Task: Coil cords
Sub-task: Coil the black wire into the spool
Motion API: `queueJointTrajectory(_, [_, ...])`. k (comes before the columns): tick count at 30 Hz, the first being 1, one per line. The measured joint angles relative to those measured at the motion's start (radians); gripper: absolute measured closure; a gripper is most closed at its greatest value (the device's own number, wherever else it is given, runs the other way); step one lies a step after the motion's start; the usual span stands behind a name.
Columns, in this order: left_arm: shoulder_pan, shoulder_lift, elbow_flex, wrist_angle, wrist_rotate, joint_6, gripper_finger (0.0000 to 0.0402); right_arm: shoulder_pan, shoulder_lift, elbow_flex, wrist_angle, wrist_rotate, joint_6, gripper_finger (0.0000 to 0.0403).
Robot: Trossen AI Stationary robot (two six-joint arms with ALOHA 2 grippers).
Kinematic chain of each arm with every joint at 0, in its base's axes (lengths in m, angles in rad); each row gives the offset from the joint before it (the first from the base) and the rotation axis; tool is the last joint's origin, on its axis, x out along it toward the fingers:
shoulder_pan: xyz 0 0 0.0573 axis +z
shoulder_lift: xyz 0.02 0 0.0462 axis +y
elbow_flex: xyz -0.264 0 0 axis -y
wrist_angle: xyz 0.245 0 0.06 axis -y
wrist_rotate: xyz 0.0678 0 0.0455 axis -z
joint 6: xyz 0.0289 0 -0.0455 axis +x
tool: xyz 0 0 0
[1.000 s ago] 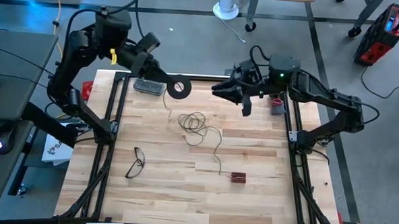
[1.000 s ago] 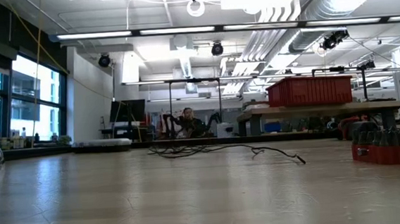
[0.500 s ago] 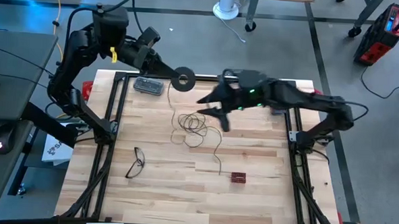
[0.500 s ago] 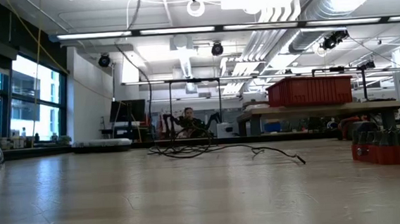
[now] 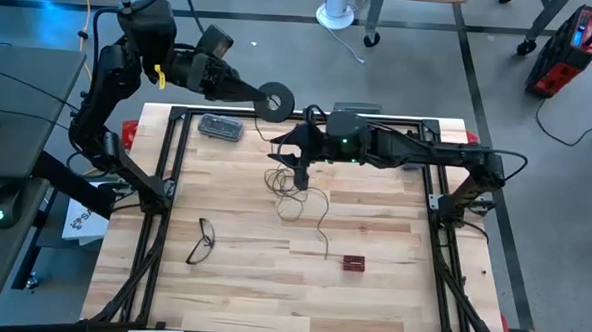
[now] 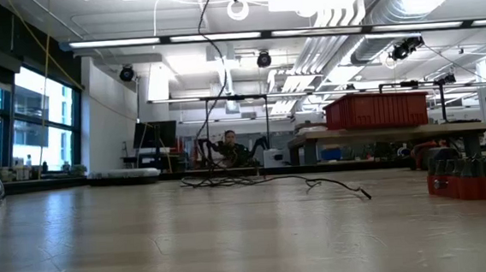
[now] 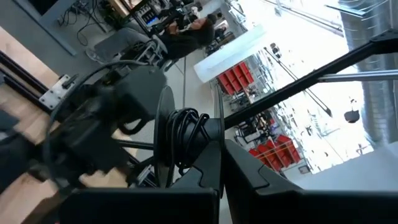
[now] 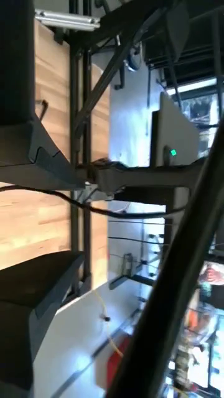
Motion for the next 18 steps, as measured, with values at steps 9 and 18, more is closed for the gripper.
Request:
queueJointTrajectory(9, [0.0, -0.007, 0.0, 0.003, -0.005, 0.022, 0.0401, -0.002, -0.042, 0.003, -0.018, 0.003, 0.013, 0.0242])
queueJointTrajectory(18, [0.0, -0.007, 0.0, 0.004, -0.012, 0.031, 0.0401, 0.01, -0.03, 0.003, -0.02, -0.008, 0.043, 0.0245])
